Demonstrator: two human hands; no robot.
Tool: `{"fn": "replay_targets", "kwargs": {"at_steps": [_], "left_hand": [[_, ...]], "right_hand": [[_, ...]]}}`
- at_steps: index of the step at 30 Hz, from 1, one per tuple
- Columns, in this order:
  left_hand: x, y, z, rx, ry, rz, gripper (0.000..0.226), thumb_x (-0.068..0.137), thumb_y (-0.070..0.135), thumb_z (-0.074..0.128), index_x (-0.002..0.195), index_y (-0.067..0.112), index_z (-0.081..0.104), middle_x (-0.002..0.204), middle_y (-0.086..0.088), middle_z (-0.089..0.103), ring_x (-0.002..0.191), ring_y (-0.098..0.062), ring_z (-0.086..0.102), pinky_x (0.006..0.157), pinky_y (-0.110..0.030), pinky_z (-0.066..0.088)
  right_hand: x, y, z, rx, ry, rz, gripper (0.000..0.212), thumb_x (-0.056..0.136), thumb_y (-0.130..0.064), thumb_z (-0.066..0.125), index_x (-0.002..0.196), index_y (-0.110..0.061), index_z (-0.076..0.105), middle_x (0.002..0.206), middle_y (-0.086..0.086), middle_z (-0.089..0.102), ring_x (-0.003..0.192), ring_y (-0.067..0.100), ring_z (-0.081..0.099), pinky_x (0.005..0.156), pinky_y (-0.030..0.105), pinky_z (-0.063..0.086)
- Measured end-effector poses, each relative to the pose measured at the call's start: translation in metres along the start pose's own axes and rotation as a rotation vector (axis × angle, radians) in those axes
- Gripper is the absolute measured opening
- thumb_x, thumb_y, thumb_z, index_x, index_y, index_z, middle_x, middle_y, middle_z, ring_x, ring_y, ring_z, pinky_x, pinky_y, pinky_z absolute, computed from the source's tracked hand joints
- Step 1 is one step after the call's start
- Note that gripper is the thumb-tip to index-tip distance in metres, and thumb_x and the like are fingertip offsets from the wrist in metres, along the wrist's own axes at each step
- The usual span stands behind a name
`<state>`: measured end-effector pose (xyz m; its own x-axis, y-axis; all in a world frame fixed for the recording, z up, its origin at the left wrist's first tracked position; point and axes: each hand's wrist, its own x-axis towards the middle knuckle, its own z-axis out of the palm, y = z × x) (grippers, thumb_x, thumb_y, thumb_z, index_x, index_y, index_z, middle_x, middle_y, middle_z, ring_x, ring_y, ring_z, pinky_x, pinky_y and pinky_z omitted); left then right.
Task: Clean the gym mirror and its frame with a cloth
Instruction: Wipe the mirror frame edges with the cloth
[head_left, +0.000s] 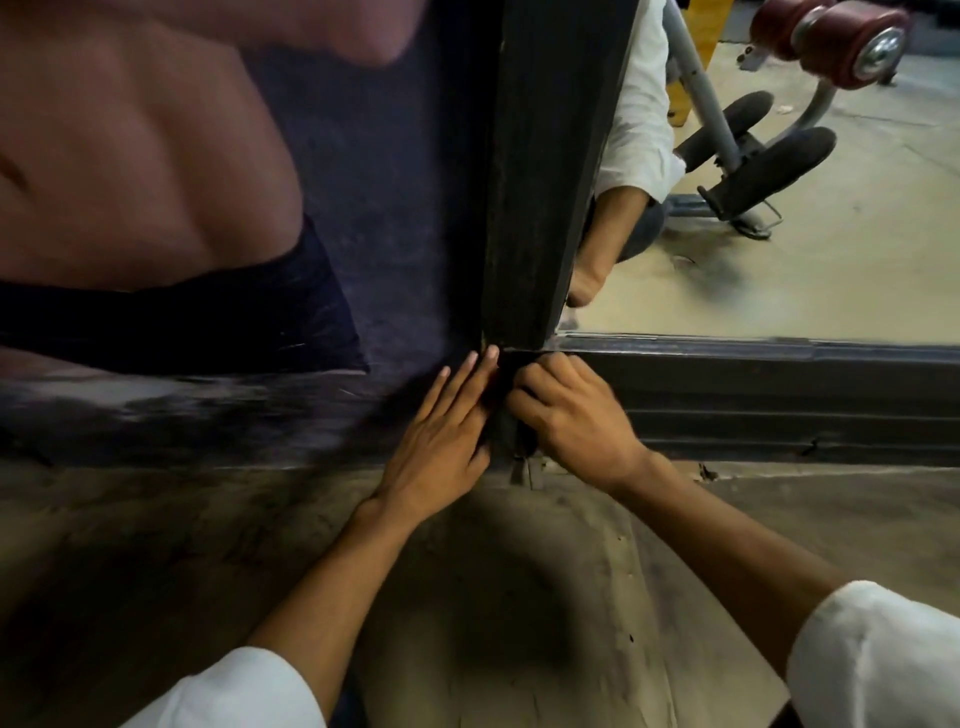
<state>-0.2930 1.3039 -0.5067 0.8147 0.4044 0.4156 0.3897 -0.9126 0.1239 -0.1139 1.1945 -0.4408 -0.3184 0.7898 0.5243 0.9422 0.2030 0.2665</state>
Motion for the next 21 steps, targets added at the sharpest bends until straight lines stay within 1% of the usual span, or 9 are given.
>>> {"fn": "replay_targets", "kwargs": {"at_steps": [2,5,7,9,11,14,17,19,21], "left_hand": [[0.0,-0.001,0.001,-0.036,0.026,-0.007,0.097,0.089,0.019,0.07,0.169,0.006,0.017,0.179,-0.005,0.004,0.166,-0.02,0.005,0.133,-0.049,0.018],[-0.001,-0.001,-0.003,-0.032,0.05,0.008,0.095,0.09,0.017,0.069,0.169,0.01,0.015,0.179,-0.004,0.006,0.166,-0.019,0.003,0.134,-0.046,0.011],[0.001,0.003,-0.011,0.022,0.107,0.021,0.085,0.094,0.015,0.068,0.167,0.008,0.026,0.178,-0.007,0.011,0.166,-0.021,0.006,0.134,-0.05,0.013],[0.004,0.014,-0.018,0.111,0.181,0.025,0.081,0.095,0.013,0.066,0.166,0.005,0.029,0.178,-0.01,0.013,0.165,-0.025,0.009,0.133,-0.055,0.013],[0.009,0.027,-0.02,0.223,0.21,0.148,0.08,0.095,0.013,0.061,0.167,0.004,0.027,0.178,-0.012,0.011,0.165,-0.029,0.008,0.133,-0.057,0.009],[0.028,0.025,-0.027,0.407,0.145,0.424,0.077,0.097,0.017,0.053,0.167,0.004,0.025,0.177,-0.017,0.012,0.165,-0.033,0.008,0.133,-0.054,-0.001],[0.063,0.001,-0.046,0.504,0.095,0.514,0.077,0.091,0.019,0.055,0.161,0.002,0.031,0.171,-0.021,0.031,0.161,-0.037,0.022,0.133,-0.052,-0.005],[0.075,-0.009,-0.058,0.64,0.01,0.608,0.07,0.093,0.024,0.055,0.159,0.004,0.042,0.167,-0.02,0.038,0.162,-0.037,0.02,0.131,-0.054,-0.011],[0.076,-0.016,-0.059,0.765,-0.086,0.676,0.072,0.101,0.029,0.048,0.164,0.001,0.028,0.174,-0.022,0.018,0.164,-0.038,-0.004,0.128,-0.059,-0.018]], "right_hand": [[0.017,-0.02,-0.003,0.016,0.078,-0.064,0.013,0.102,-0.017,0.061,0.104,-0.01,0.071,0.107,0.013,0.066,0.096,0.032,0.055,0.078,0.043,0.045],[0.012,-0.007,-0.002,-0.037,0.04,-0.062,0.013,0.1,-0.015,0.062,0.11,-0.01,0.068,0.112,0.014,0.064,0.099,0.032,0.054,0.081,0.043,0.046],[-0.008,0.02,-0.002,-0.064,-0.01,0.036,0.018,0.098,-0.016,0.063,0.114,-0.01,0.066,0.11,0.015,0.06,0.096,0.033,0.053,0.08,0.045,0.046],[-0.029,0.038,-0.003,-0.127,-0.072,0.148,0.022,0.096,-0.018,0.063,0.117,-0.01,0.064,0.108,0.015,0.057,0.095,0.034,0.051,0.08,0.046,0.047],[-0.039,0.039,-0.008,-0.143,-0.098,0.278,0.027,0.088,-0.019,0.072,0.113,-0.009,0.065,0.107,0.015,0.056,0.095,0.035,0.051,0.08,0.046,0.047],[-0.021,0.025,-0.025,-0.069,0.016,0.424,0.03,0.083,-0.018,0.078,0.108,-0.009,0.066,0.108,0.015,0.058,0.096,0.031,0.049,0.078,0.041,0.044],[0.008,0.019,-0.04,-0.042,0.199,0.474,0.025,0.088,-0.018,0.075,0.109,-0.006,0.068,0.111,0.017,0.059,0.096,0.031,0.05,0.077,0.039,0.044],[0.011,0.019,-0.037,-0.055,0.14,0.411,0.032,0.09,-0.021,0.073,0.119,-0.007,0.066,0.118,0.018,0.06,0.102,0.033,0.052,0.084,0.041,0.048],[-0.002,0.022,-0.029,-0.093,-0.032,0.254,0.04,0.091,-0.022,0.069,0.128,-0.008,0.062,0.126,0.017,0.059,0.11,0.033,0.054,0.092,0.045,0.051]]}}
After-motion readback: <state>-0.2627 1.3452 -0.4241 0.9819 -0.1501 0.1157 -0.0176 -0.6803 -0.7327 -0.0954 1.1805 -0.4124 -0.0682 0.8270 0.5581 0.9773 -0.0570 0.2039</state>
